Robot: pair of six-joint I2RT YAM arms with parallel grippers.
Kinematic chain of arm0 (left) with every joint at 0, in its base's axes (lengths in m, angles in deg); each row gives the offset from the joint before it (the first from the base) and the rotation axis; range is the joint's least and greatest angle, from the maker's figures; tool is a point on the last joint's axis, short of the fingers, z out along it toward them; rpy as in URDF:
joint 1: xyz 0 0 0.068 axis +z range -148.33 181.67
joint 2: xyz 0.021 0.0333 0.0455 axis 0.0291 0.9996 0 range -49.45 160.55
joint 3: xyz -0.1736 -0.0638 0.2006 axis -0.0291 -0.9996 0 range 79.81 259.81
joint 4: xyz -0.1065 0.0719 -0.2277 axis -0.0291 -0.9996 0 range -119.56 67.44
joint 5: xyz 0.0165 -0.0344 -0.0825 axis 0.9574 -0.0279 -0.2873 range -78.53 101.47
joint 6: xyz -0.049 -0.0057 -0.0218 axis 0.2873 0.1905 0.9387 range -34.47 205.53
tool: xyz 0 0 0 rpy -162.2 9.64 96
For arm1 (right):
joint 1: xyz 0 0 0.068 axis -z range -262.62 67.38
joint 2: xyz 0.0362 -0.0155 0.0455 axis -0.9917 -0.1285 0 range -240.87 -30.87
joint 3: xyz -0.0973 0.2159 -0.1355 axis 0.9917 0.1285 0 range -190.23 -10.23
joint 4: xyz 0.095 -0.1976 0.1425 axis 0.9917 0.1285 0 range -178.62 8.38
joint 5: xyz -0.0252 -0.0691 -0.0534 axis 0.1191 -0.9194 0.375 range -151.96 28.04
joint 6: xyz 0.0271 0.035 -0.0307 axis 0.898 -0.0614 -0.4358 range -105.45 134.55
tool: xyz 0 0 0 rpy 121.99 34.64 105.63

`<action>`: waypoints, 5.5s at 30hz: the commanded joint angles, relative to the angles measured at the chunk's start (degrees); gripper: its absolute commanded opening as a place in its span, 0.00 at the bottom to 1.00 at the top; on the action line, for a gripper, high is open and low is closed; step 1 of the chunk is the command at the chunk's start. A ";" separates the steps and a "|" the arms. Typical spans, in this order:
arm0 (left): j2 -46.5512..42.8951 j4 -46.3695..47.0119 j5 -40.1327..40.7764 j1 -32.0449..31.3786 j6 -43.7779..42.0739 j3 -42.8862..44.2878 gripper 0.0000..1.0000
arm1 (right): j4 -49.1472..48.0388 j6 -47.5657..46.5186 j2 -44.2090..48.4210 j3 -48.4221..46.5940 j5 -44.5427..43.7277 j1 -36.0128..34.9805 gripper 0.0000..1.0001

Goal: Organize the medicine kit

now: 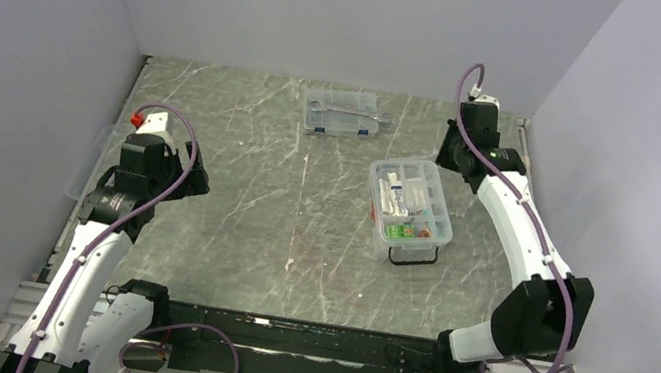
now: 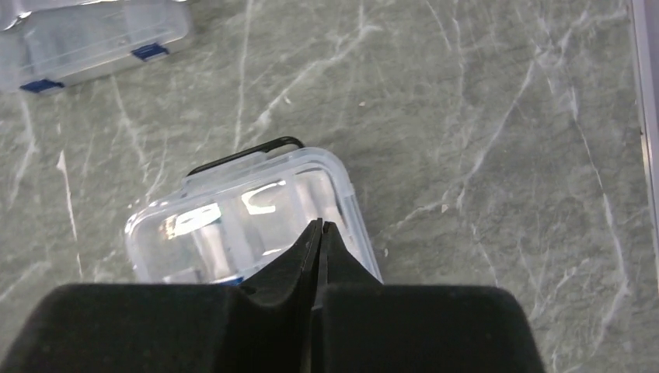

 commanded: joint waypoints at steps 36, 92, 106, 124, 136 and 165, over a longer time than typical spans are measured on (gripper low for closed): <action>-1.01 2.38 -1.07 -0.57 -0.36 -0.30 0.98 | -9.78 -3.99 -17.73 0.02 21.73 0.64 0.00; -0.06 2.84 -4.02 -0.89 -0.95 -0.21 0.99 | 10.28 15.75 22.48 16.96 -5.42 -14.02 0.00; 0.13 2.85 -4.57 -0.91 -1.10 -0.21 0.99 | 21.75 20.57 28.47 24.97 6.57 -14.53 0.00; -1.32 2.20 -2.18 -2.49 -1.72 -0.43 0.99 | 5.66 18.60 8.35 17.04 -0.61 -14.03 0.00; -1.53 2.15 -1.66 -2.67 -1.63 -0.43 0.99 | 0.49 12.83 0.71 11.05 10.42 -14.09 0.00; 12.25 -4.21 13.94 -1.19 -0.32 6.90 0.99 | 2.54 6.39 12.80 8.09 7.33 -15.00 0.03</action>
